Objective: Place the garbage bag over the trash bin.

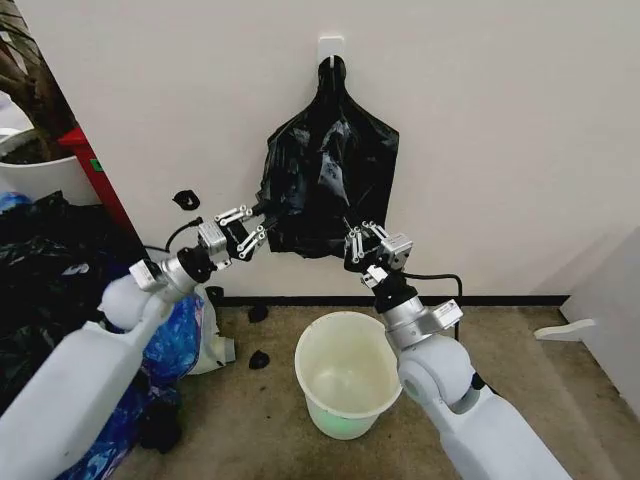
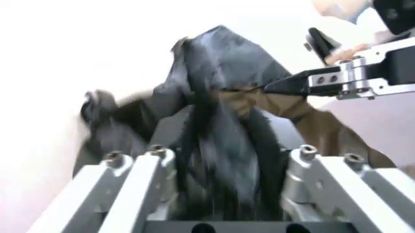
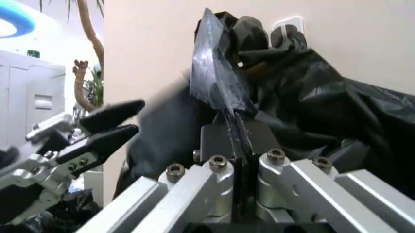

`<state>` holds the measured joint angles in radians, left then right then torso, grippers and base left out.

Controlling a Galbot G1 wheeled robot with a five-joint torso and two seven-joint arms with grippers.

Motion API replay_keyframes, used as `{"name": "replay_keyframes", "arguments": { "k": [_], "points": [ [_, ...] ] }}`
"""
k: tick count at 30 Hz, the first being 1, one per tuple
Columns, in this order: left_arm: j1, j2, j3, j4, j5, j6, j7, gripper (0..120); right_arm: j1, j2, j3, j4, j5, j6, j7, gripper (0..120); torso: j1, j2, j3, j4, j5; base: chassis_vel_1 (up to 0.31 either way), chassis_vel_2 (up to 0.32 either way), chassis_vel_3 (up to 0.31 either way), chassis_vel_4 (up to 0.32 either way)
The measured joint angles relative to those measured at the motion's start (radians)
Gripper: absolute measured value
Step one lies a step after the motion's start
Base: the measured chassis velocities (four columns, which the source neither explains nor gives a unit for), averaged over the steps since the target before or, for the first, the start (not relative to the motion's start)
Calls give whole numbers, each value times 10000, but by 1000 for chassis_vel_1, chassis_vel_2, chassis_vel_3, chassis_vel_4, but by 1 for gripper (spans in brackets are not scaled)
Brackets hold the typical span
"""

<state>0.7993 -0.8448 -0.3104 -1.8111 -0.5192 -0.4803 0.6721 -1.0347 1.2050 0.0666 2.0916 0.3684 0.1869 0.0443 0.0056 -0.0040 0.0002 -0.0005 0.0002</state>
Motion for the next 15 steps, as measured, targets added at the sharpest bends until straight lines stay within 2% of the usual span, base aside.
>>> {"name": "replay_keyframes", "arguments": {
  "k": [2, 4, 5, 6, 7, 10, 11, 12, 15],
  "points": [
    [-109, 134, -5, -166, 280, 73, -1, 46, -8, 2, 1, 34, -17, 1, -12, 0, 0, 0, 0, 0, 0, 0, 0, 0, 0],
    [-263, 382, -6, -511, 1304, 381, -402, 57, -14, 3, 6, 91, -55, 1, -32, 0, 0, 0, 0, 0, 1, 0, 0, 0, 0],
    [-263, 382, -6, -511, 1304, 381, -402, 57, -14, 3, 6, 91, -55, 1, -32, 0, 0, 0, 0, 0, 1, 0, 0, 0, 0],
    [-298, 489, -12, -711, 2146, 656, -810, 63, -15, 5, 11, 105, -84, 2, -40, 0, 0, 0, 0, 0, -1, 0, 0, 0, 0],
    [-302, 527, -20, -815, 2556, 802, -957, 65, -16, 6, 13, 106, -97, 1, -41, 0, 0, 0, 0, 1, -1, 0, 0, 0, 0],
    [-230, 664, -76, -1226, 4181, 1395, -1139, 79, -19, 15, 33, 107, -190, 3, -52, 0, 0, 0, 1, 1, 0, 0, 0, 0, 0],
    [-223, 671, -79, -1244, 4260, 1428, -1138, 79, -19, 15, 34, 107, -197, 4, -54, 0, 0, 0, 1, 1, -1, 0, 0, 0, 0],
    [-202, 715, -98, -1326, 4839, 1664, -1053, 88, -19, 19, 37, 107, -221, 8, -61, 0, 0, 0, 1, 2, -1, 0, 0, 0, 0],
    [-215, 738, -98, -1332, 5199, 1770, -963, 93, -17, 29, 37, 107, -233, 9, -65, 0, 0, 0, 1, 2, -1, 0, 0, 0, 0]
  ]
}}
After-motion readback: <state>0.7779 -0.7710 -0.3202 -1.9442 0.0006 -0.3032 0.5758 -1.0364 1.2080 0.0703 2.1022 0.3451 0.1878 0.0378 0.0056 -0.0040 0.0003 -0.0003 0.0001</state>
